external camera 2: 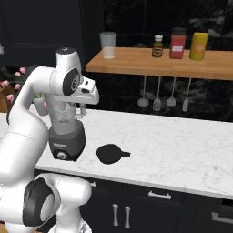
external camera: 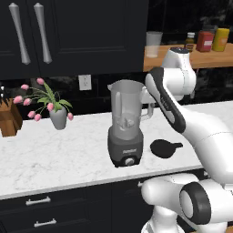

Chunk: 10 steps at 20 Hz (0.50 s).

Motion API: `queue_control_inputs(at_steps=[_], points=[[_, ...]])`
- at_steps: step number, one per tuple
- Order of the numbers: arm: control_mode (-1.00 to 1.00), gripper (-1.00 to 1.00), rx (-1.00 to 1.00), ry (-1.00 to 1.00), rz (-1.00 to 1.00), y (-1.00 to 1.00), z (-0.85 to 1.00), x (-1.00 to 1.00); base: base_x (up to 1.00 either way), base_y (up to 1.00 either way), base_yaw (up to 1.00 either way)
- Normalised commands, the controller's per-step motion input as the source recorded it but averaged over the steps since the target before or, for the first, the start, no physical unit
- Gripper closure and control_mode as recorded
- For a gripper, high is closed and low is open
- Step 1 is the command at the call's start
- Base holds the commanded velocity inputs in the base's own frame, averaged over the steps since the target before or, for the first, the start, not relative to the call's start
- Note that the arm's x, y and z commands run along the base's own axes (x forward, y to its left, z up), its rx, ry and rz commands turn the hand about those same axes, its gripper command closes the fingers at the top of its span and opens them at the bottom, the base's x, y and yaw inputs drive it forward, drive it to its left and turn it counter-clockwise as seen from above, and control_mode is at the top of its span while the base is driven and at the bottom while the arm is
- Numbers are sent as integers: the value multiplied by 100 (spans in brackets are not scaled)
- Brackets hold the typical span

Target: Close the lid blender by securely placing the lid on top.

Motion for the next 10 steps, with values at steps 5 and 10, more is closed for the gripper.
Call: queue_control_inputs(at_steps=[5,10], points=[[-100,-100,7,-3,-12,-36,-4,-57,0,0,0],[-100,-100,16,-2,-35,-86,-15,-100,0,0,0]])
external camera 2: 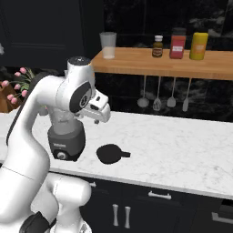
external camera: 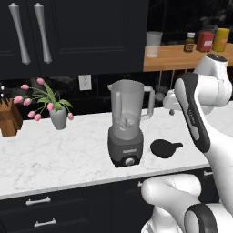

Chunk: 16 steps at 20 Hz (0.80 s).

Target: Close the lid blender by securely placing the lid on top.

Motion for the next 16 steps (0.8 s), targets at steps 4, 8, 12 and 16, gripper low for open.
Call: queue_control_inputs(at_steps=[4,8,12,16], points=[[-100,-100,19,4,-48,-91,-18,-72,0,0,0],[-100,-100,34,17,-60,-81,-33,-21,0,0,0],[-100,-100,29,14,-47,-62,-24,0,0,0,0],[-100,-100,18,12,-18,-55,-20,23,0,0,0]])
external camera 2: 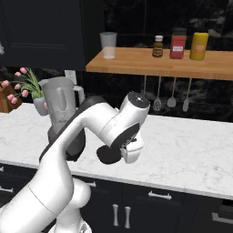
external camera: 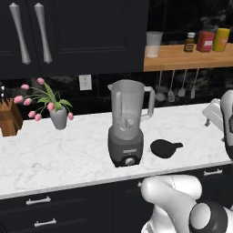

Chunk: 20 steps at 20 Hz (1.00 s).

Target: Close the lid blender by securely placing the lid on top.

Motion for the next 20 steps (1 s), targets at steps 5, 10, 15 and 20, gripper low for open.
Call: queue_control_inputs(at_steps=[5,10,15,20], points=[[-100,-100,8,14,-12,-31,-24,42,0,0,0],[-100,-100,4,18,-10,-16,-38,60,0,0,0],[-100,-100,8,6,-6,0,-50,37,0,0,0],[-100,-100,6,0,-3,2,-46,30,0,0,0]])
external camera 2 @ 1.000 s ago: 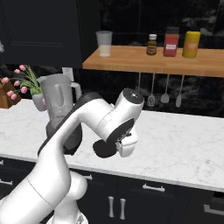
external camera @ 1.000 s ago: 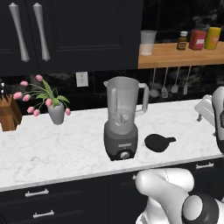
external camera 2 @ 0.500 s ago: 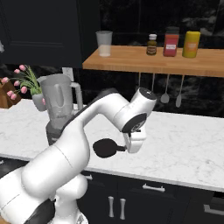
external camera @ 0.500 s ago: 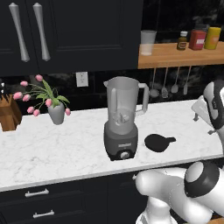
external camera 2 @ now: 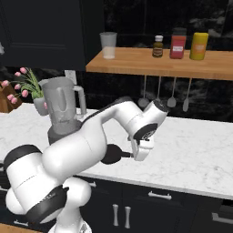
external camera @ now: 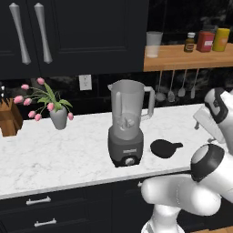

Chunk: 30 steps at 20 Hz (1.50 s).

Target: Close the lid blender by securely placing the lid on top.

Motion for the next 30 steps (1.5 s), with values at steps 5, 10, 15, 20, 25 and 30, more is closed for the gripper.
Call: queue_control_inputs(at_steps=[5,10,15,20,25,30], points=[[-100,-100,-1,0,-3,16,-21,42,0,0,0],[-100,-100,-2,0,-4,6,-28,21,0,0,0],[-100,-100,0,0,-5,13,-36,9,0,0,0],[-100,-100,0,0,-8,40,-20,25,0,0,0],[-100,-100,0,0,-6,33,-22,20,0,0,0],[-100,-100,0,2,-2,4,-32,4,0,0,0]])
